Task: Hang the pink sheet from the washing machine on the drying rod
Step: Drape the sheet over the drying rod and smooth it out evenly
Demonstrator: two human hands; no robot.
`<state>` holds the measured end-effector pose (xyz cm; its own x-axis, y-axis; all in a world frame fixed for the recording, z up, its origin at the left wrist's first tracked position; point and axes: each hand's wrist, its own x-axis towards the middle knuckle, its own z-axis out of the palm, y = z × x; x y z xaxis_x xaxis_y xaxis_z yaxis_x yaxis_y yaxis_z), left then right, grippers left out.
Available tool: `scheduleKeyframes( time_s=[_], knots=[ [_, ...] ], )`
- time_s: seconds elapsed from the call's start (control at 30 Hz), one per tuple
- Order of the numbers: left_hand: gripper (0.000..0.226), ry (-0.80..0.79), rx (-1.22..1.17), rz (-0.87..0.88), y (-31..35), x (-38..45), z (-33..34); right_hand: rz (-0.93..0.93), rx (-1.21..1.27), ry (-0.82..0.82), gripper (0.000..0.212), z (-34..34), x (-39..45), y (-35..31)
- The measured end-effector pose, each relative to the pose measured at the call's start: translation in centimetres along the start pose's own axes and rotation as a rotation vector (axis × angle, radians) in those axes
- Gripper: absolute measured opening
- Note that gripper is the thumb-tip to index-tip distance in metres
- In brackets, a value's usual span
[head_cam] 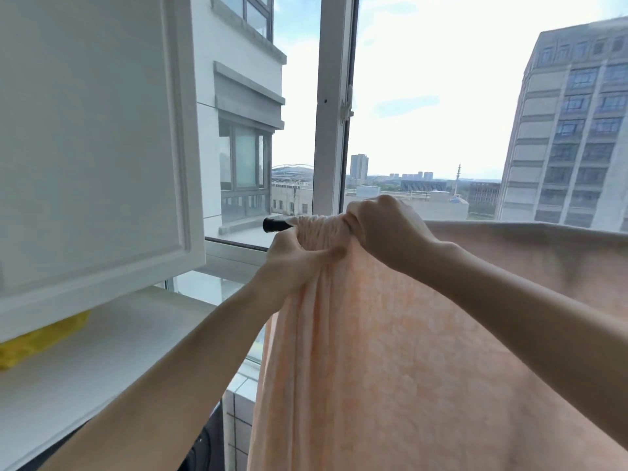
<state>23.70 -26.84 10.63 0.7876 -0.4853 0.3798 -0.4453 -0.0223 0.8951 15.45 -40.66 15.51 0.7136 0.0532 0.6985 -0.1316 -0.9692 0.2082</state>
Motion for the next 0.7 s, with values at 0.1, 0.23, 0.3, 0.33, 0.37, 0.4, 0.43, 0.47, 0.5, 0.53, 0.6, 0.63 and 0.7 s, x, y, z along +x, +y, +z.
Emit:
scheduleKeyframes(
  time_s=[0.1,0.23,0.3,0.33,0.37,0.4,0.43,0.47,0.5,0.53,0.6,0.63,0.7],
  knots=[
    [0.022,0.049,-0.004,0.028,0.2,0.3,-0.6,0.004,-0.016,0.023,0.034,0.3,-0.1,-0.2],
    [0.021,0.163,-0.14,-0.001,0.2,1.4,-3.2,0.01,-0.034,0.036,0.04,0.2,-0.5,-0.6],
    [0.02,0.254,-0.207,-0.021,-0.2,2.3,-4.7,-0.003,-0.013,0.022,0.04,0.3,-0.5,-1.1],
    [0.018,0.297,-0.23,-0.02,-0.5,2.8,-5.6,-0.012,-0.004,0.018,0.039,0.4,-0.4,-1.4],
    [0.018,0.334,-0.244,-0.009,-0.8,3.2,-6.4,-0.022,0.007,0.019,0.037,0.5,-0.2,-1.7],
    [0.019,0.368,-0.251,0.001,-1.3,3.7,-7.3,-0.032,0.019,0.02,0.035,0.7,0.0,-1.9],
    [0.022,0.393,-0.254,0.002,-1.9,4.1,-8.3,-0.038,0.025,0.018,0.033,0.9,0.4,-2.1],
    [0.023,0.408,-0.256,-0.012,-2.7,4.5,-9.2,-0.041,0.024,0.014,0.032,1.2,0.7,-2.3],
    [0.022,0.41,-0.262,-0.041,-3.6,4.7,-10.1,-0.04,0.02,0.011,0.03,1.5,1.0,-2.6],
    [0.021,0.403,-0.273,-0.076,-4.6,4.9,-10.9,-0.036,0.018,0.014,0.029,1.7,1.4,-2.9],
    [0.021,0.404,-0.296,-0.153,-6.6,4.9,-12.4,-0.032,0.029,0.015,0.027,2.4,2.4,-3.5],
    [0.019,0.41,-0.302,-0.184,-7.6,4.8,-13.1,-0.034,0.044,0.012,0.026,2.7,2.9,-3.9],
    [0.011,0.418,-0.275,-0.22,-9.2,4.3,-14.2,-0.051,0.07,-0.002,0.021,3.5,3.8,-4.8]
  ],
)
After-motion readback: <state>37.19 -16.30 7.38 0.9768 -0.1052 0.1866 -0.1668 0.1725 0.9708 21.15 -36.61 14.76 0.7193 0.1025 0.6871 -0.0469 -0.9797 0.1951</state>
